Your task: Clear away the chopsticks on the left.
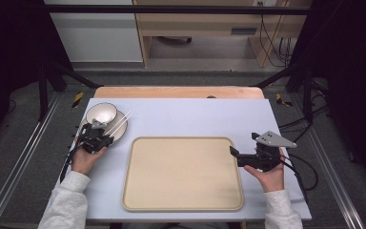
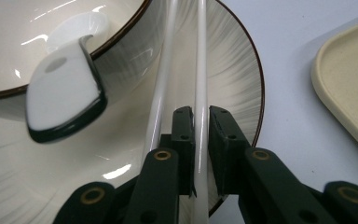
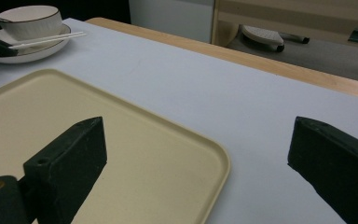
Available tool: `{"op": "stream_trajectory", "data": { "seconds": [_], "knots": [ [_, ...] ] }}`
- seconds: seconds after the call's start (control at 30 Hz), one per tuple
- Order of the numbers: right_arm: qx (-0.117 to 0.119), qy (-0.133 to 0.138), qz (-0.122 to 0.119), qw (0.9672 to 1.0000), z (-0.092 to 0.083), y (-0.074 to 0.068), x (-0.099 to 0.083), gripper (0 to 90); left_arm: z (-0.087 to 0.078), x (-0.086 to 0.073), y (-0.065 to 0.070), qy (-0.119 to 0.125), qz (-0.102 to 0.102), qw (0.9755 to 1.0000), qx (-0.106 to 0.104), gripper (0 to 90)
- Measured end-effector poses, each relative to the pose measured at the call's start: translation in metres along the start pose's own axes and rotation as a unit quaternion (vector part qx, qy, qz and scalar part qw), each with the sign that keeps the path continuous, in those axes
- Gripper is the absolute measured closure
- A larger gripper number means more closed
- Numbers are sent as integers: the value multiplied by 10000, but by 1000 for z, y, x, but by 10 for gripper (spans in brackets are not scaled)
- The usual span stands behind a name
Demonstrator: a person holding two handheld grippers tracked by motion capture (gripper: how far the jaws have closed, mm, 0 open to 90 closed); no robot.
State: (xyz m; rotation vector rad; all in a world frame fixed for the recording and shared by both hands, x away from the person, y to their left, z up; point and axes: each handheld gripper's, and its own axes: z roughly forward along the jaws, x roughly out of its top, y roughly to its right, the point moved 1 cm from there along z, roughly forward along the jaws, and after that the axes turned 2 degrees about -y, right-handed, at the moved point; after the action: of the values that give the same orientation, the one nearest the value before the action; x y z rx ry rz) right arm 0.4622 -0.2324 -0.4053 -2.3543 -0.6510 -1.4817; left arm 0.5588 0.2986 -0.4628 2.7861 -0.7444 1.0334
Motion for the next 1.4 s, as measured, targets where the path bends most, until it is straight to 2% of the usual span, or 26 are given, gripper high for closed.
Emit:
{"op": "stream_trajectory", "data": {
  "seconds": [0.3,0.47,0.8,1.0,1.07,1.23,1.33,1.4],
  "knots": [
    [1,-2,6,10000,0,0,0,48,-3,1,2,19,-3,10000,14,841],
    [-8,20,28,10000,-1,0,0,46,-11,3,6,223,-144,9996,23,842],
    [-74,107,89,9999,-8,4,2,42,-38,1,28,583,-389,9975,113,842],
    [-87,123,150,9998,-9,5,1,40,-51,-2,45,813,-549,9950,177,842],
    [-82,132,142,9998,-10,6,1,41,-55,-3,51,920,-664,9933,194,843],
    [-119,154,173,9997,-13,7,2,41,-66,-7,71,1061,-770,9908,340,842],
    [-123,166,195,9996,-13,7,1,41,-73,-11,82,1134,-908,9886,393,842],
    [-132,153,183,9996,-13,7,1,41,-77,-13,90,1188,-1015,9870,373,842]
  ]
}}
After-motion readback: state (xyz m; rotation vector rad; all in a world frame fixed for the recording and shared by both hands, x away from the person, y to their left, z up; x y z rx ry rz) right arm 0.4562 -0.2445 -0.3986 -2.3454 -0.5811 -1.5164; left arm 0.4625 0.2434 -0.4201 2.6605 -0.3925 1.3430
